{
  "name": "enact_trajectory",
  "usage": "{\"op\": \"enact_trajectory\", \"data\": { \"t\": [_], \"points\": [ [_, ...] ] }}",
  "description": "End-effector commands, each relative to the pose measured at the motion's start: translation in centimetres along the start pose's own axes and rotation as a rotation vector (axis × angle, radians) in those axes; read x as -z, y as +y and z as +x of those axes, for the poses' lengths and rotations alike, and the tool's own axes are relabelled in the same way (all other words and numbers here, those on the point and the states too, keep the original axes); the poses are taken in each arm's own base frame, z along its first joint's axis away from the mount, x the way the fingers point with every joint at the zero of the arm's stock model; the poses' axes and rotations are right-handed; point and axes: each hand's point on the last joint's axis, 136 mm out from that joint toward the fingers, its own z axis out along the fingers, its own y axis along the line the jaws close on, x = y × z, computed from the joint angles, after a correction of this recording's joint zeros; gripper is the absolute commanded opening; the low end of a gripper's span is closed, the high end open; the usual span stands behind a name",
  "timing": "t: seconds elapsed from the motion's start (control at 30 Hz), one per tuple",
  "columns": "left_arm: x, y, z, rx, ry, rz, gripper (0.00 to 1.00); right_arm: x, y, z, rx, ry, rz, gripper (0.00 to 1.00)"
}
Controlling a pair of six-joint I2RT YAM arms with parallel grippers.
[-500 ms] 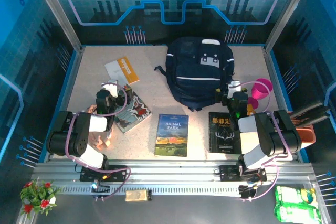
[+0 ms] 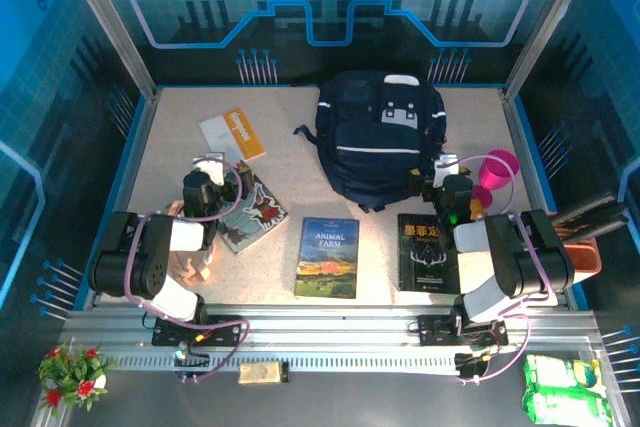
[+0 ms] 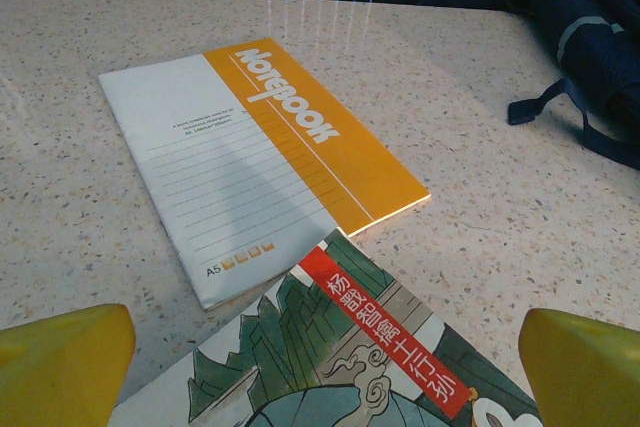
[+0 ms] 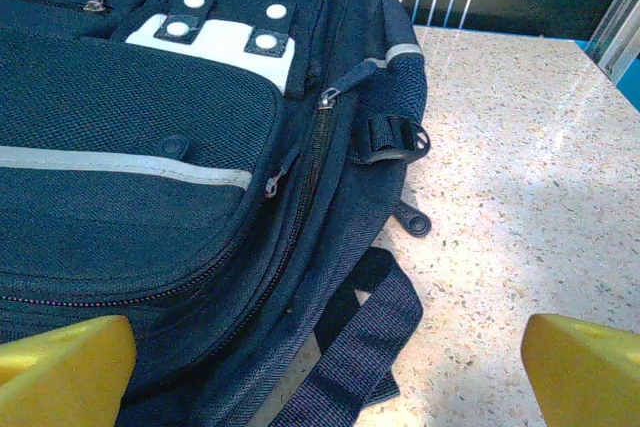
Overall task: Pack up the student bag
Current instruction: Rotate the student bag at the top-center of the table.
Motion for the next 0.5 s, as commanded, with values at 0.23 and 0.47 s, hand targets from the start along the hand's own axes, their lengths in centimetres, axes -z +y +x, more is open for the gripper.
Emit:
{"op": "enact_trajectory", "data": {
  "t": [0.23,0.47],
  "points": [
    [-0.3,0.3,-0.6,0.001,-0.018,-0.010,0.99,-0.3,0.4,-1.2,0.004,-0.026,-0.040,1.00],
    [-0.3,0.3,-0.6,0.001,-0.017,-0.010,0.99,-0.4,0.9,-1.2,0.010,-0.021,-0.073,1.00]
  ]
}}
